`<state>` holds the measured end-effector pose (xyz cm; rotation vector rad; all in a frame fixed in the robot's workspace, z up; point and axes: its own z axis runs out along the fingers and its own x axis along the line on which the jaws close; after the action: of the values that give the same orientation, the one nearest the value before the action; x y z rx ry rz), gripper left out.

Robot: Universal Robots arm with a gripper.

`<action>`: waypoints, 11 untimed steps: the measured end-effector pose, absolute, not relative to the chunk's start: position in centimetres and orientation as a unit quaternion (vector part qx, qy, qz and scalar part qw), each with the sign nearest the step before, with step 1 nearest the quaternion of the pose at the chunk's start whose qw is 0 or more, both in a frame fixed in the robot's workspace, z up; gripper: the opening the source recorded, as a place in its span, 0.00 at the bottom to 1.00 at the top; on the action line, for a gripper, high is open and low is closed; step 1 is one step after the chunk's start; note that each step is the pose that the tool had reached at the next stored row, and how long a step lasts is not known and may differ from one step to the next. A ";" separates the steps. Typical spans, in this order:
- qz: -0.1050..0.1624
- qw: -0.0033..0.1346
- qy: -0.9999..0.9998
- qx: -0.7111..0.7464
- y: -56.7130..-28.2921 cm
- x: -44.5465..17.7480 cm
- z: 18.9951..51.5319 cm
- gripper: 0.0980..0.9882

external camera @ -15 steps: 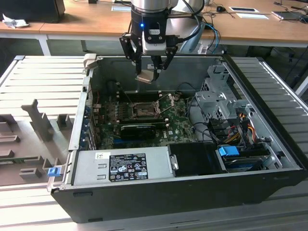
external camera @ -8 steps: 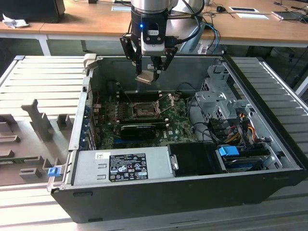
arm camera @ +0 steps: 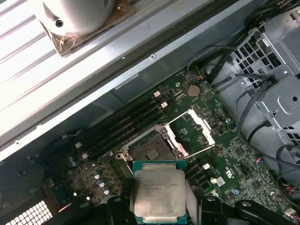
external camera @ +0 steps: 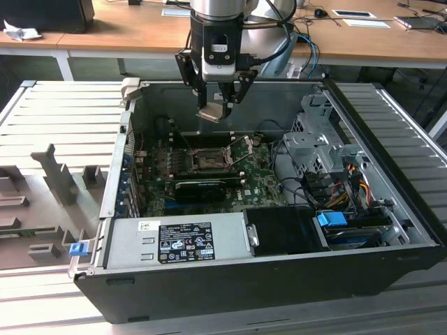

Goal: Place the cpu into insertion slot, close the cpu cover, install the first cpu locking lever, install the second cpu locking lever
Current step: 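Place the cpu into insertion slot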

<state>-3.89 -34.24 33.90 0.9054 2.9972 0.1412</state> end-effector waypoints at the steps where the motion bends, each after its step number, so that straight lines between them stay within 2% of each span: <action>1: 0.045 0.004 0.955 0.292 -34.2 -3.9 33.9 0.48; 11: 0.045 0.007 0.935 0.353 -34.2 -3.9 33.6 0.48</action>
<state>-3.90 -34.24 33.56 1.1039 2.9234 0.1394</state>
